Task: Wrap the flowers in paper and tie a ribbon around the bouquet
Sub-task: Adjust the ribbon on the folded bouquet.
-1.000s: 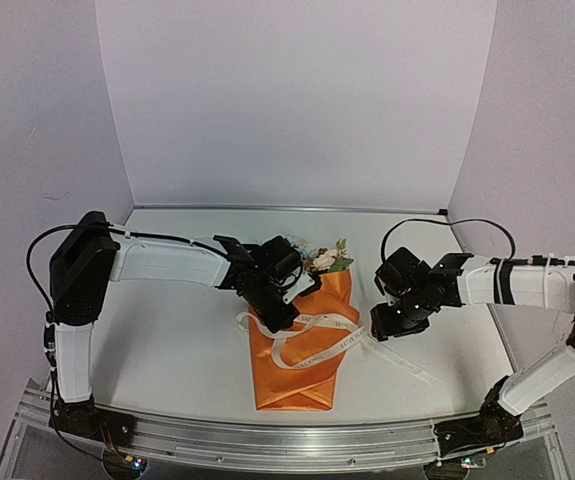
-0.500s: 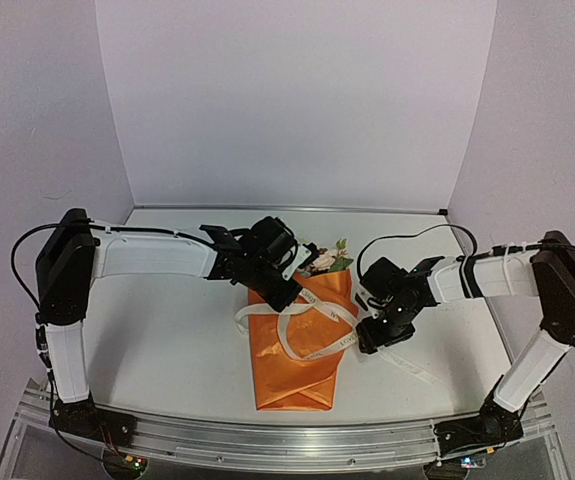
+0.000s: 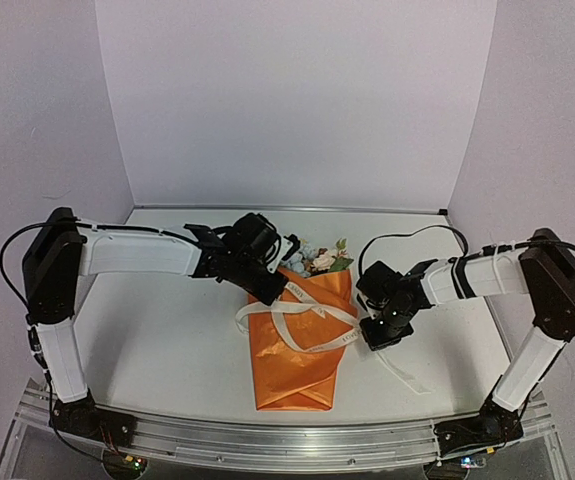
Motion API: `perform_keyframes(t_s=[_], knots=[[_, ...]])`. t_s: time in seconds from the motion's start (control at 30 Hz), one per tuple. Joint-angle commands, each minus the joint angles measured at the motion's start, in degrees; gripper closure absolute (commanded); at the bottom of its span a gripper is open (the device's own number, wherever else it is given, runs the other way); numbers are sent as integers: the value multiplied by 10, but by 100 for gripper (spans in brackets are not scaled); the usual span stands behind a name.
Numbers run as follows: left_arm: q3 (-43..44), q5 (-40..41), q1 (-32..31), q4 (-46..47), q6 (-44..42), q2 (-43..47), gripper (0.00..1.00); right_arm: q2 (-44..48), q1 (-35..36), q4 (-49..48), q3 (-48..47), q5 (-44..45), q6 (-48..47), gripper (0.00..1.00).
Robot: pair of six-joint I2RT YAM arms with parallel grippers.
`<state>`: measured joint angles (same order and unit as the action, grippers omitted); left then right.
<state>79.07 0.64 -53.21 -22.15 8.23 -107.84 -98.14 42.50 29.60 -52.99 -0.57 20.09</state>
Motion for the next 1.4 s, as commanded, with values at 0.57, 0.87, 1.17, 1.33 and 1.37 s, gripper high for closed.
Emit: perform_keyframes(t_s=[0.57, 0.87, 1.17, 1.33, 1.37], knots=[[-286, 188, 108, 146, 222, 258, 100, 79, -17, 226, -133, 60, -26, 100], [-362, 216, 152, 105, 289, 292, 100, 4, -95, 272, -209, 1, 3, 100], [-411, 210, 198, 57, 329, 308, 100, -26, -159, 276, -178, -27, 29, 100], [-424, 189, 209, 57, 348, 302, 100, -30, -163, 299, -179, -31, 12, 100], [-424, 186, 210, 57, 357, 296, 100, -31, -163, 307, -182, -36, 9, 100]])
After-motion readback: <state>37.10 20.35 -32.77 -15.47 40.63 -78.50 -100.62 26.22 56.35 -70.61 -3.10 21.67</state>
